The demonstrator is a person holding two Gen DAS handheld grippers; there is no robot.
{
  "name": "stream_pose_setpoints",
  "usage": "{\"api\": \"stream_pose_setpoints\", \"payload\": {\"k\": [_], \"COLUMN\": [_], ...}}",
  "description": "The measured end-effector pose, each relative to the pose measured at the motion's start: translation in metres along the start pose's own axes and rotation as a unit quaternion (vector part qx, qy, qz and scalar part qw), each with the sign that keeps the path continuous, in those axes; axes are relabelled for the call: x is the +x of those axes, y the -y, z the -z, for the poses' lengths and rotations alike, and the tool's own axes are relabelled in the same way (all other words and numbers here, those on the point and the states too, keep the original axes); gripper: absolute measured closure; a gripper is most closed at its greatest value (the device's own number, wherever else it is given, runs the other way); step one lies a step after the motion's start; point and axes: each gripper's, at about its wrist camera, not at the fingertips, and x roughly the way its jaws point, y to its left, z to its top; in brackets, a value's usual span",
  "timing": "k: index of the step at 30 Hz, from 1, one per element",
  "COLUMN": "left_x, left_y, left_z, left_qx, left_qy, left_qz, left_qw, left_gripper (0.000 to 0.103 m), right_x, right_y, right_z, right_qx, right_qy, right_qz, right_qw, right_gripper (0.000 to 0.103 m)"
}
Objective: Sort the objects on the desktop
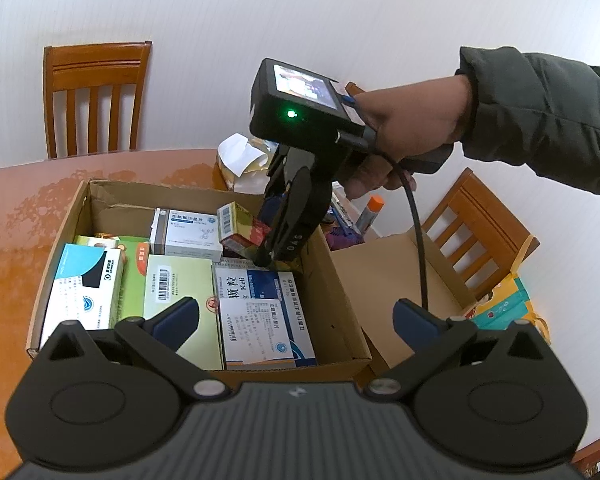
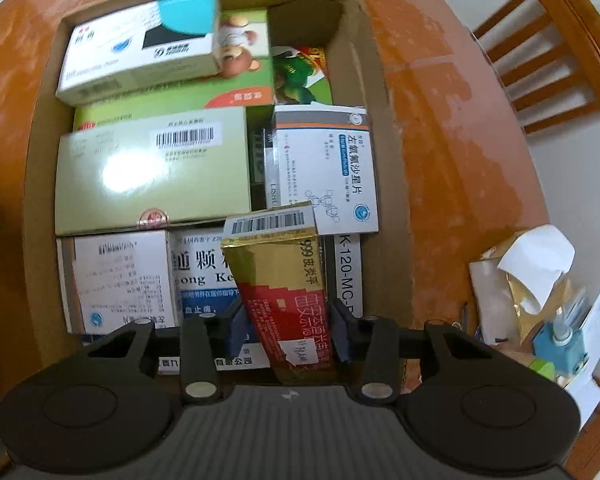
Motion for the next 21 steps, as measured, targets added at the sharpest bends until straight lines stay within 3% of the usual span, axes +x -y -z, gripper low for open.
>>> {"api": "stream_pose_setpoints", "payload": {"k": [4, 6, 8, 10, 17, 21], "left_x": [-0.003, -0.005, -0.006, -0.008, -0.010, -0.009], "left_y": [-0.003, -0.003, -0.003, -0.005, -0.009, -0.009], "left_z": [0.002, 0.003, 0.003, 0.004, 0.007, 0.007], "left_qx": [-0.005, -0.005, -0.005, -0.007, -0.013, -0.013], "left_qy": [0.000, 0.001, 0.003, 0.003, 0.003, 0.002], "left_qz": [-0.002, -0.003, -0.003, -0.005, -0.006, -0.004], "left_qw": [1.0000, 1.0000, 1.0000, 1.0000, 0.9999, 0.9999], "left_gripper": [0.000, 0.000, 0.000, 0.000, 0.000, 0.000], "right_x": [0.006, 0.012, 0.017, 0.012, -0.009, -0.011], "right_y": [0.000, 0.001, 0.004, 0.009, 0.012, 0.023], "right_z": [-0.004, -0.007, -0.009, -0.009, -0.007, -0.010], "right_qx": [-0.012, -0.004, 0.010, 0.030, 0.038, 0.090], "right_qy": [-0.018, -0.025, -0.026, -0.007, 0.026, 0.053], "right_qz": [0.026, 0.026, 0.016, 0.005, 0.012, -0.045], "right_qw": [0.999, 0.999, 0.999, 1.000, 0.999, 0.994], "right_gripper": [0.058, 0.051, 0.021, 0.012, 0.011, 0.005]}}
